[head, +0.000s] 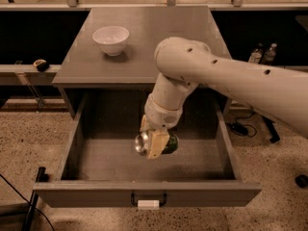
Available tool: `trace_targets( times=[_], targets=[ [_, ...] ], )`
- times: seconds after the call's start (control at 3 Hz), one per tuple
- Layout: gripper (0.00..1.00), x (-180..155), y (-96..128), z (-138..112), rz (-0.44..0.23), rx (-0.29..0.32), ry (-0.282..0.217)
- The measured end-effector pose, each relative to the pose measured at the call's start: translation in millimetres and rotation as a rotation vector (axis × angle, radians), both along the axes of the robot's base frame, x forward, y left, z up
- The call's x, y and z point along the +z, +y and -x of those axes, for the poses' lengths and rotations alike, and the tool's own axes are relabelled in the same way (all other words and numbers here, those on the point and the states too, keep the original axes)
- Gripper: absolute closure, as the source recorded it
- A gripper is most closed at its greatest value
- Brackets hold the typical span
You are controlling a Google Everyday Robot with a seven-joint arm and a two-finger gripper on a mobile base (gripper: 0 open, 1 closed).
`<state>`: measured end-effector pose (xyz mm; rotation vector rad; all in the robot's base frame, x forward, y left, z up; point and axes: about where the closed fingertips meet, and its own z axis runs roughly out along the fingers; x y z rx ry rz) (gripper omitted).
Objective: Place green can into top drawer
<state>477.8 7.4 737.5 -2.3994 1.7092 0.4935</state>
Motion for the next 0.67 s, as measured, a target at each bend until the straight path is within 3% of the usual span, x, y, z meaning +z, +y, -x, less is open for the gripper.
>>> trace_targets(
  times=[0.33, 0.67],
  targets=[
    [1.0, -26, 37, -26, -0.056, -0.022, -0.092],
    [0.83, -43, 47, -65, -0.051, -0.061, -0.225]
  ],
)
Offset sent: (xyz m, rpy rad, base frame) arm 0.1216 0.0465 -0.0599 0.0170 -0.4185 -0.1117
